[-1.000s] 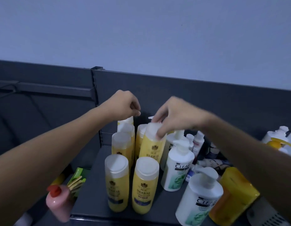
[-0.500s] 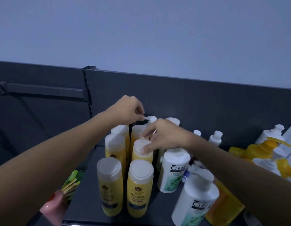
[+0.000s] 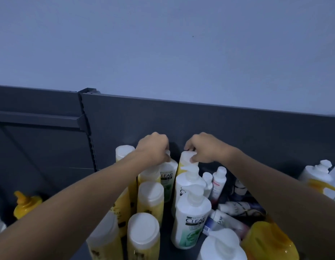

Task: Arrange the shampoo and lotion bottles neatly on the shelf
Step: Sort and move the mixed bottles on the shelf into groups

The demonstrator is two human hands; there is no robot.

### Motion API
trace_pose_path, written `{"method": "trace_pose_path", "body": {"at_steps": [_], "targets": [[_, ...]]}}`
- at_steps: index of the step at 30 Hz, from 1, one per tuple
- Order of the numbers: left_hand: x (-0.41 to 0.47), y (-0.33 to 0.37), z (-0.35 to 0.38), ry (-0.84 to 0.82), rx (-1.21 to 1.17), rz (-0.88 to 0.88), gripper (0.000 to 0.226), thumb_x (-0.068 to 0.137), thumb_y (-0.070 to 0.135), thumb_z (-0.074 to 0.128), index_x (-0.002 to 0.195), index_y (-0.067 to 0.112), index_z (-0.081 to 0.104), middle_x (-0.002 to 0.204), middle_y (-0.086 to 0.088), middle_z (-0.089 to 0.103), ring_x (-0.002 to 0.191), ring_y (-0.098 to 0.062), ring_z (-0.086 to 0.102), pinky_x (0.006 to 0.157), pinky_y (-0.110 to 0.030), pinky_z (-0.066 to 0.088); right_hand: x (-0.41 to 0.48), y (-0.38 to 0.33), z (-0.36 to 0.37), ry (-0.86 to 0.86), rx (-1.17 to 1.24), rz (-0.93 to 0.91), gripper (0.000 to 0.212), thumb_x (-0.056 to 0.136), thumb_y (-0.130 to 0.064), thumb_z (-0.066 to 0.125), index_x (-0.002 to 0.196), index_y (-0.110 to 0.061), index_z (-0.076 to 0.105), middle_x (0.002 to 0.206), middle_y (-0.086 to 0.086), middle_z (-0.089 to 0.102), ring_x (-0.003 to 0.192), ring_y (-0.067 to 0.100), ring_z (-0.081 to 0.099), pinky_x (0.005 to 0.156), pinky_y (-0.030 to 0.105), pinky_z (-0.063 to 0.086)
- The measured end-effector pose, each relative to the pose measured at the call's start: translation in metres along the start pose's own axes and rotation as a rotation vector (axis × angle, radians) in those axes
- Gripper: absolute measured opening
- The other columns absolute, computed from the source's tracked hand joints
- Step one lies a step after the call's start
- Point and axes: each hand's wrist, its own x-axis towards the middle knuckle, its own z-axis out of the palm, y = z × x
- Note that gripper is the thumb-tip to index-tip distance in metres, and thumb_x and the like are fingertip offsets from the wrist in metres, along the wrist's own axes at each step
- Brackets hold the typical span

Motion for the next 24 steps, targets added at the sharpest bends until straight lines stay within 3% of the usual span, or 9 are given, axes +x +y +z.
{"method": "trace_pose_path", "body": {"at_steps": [3, 5, 7, 13, 19, 24], "targets": [[-0.001, -0.009, 0.002, 0.033, 0.019, 0.01, 0.02, 0.088, 0.033, 0.071, 0.103, 0.02, 0.075, 0.097, -0.002, 0.071, 0.089, -0.028, 0.068, 0.068, -0.038, 0.055, 0.007, 0.001, 0.004, -0.016, -0.1, -0.053, 0.05, 0.084, -0.023, 0.08, 0.132, -0.021, 0.066, 0.124, 0.002, 0.067, 0.114, 0.026, 0.063, 0.094, 0.041, 0.055], [-0.004, -0.015, 0.0, 0.047, 0.002, 0.014, 0.019, 0.088, 0.032, 0.071, 0.103, 0.021, 0.075, 0.098, 0.0, 0.072, 0.09, -0.028, 0.068, 0.068, -0.037, 0.054, 0.007, 0.001, 0.005, -0.045, -0.201, -0.12, 0.042, 0.082, -0.018, 0.076, 0.123, -0.021, 0.069, 0.114, 0.0, 0.068, 0.106, 0.026, 0.065, 0.087, 0.042, 0.058], [-0.005, -0.019, -0.008, 0.058, -0.032, -0.001, 0.018, 0.087, 0.031, 0.071, 0.102, 0.023, 0.077, 0.099, 0.0, 0.074, 0.088, -0.027, 0.069, 0.072, -0.039, 0.06, 0.005, -0.001, 0.004, -0.058, -0.277, -0.162, 0.033, 0.082, -0.013, 0.071, 0.115, -0.019, 0.07, 0.104, -0.003, 0.063, 0.096, 0.023, 0.064, 0.081, 0.04, 0.057], [-0.006, -0.024, -0.045, 0.113, -0.102, -0.008, 0.021, 0.089, 0.023, 0.068, 0.108, 0.021, 0.078, 0.11, -0.001, 0.075, 0.1, -0.026, 0.069, 0.084, -0.042, 0.061, 0.005, -0.006, 0.0, -0.088, -0.407, -0.258, 0.035, 0.086, -0.009, 0.066, 0.119, -0.021, 0.063, 0.113, 0.001, 0.06, 0.097, 0.025, 0.062, 0.072, 0.034, 0.049], [-0.009, -0.028, -0.083, 0.194, -0.162, -0.016, 0.027, 0.091, 0.023, 0.07, 0.116, 0.018, 0.077, 0.121, -0.002, 0.073, 0.114, -0.027, 0.065, 0.095, -0.043, 0.056, 0.013, -0.018, -0.008, -0.148, -0.325, -0.26, 0.052, 0.083, -0.008, 0.065, 0.131, -0.026, 0.061, 0.12, 0.001, 0.066, 0.105, 0.029, 0.065, 0.085, 0.044, 0.057], [-0.015, -0.029, -0.118, 0.273, -0.178, 0.005, 0.029, 0.091, 0.02, 0.071, 0.119, 0.016, 0.077, 0.12, -0.003, 0.074, 0.112, -0.023, 0.065, 0.087, -0.03, 0.049, 0.025, -0.037, -0.012, -0.171, -0.217, -0.225, 0.055, 0.084, -0.01, 0.073, 0.136, -0.021, 0.061, 0.128, 0.003, 0.064, 0.108, 0.028, 0.064, 0.087, 0.04, 0.057]]}}
